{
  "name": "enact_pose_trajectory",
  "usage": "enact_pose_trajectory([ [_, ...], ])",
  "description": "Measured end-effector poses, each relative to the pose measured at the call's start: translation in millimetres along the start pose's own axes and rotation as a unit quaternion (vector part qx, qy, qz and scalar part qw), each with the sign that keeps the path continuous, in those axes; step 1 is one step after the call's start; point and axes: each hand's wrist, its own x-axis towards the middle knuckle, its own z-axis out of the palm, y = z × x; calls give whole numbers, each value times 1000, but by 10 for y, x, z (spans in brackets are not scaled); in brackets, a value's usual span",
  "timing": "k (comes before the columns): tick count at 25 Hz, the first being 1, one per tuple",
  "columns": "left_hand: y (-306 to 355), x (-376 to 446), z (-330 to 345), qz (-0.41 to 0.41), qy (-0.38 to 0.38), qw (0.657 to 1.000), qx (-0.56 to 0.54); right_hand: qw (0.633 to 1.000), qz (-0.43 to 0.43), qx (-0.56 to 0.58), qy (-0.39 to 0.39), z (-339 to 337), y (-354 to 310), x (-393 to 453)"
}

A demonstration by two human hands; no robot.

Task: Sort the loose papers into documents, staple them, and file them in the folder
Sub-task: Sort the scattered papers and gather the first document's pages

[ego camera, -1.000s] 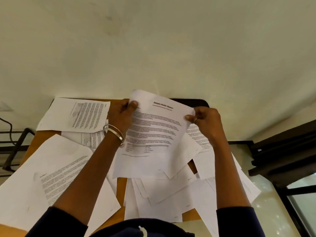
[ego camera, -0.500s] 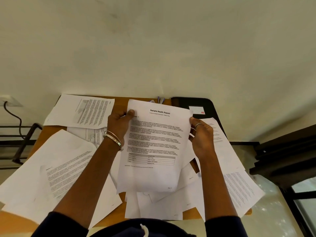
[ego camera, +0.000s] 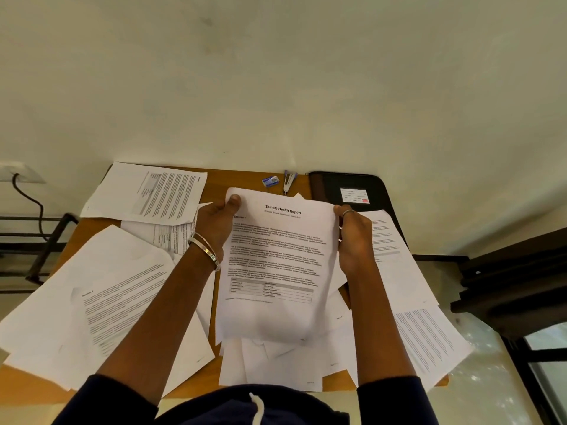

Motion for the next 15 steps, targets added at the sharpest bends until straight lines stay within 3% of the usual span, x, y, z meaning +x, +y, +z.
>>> enact_pose_trajectory([
  [15,-9,-21,195,-37,-4,999,-31,999,30,-2,36,-99,-85,161],
])
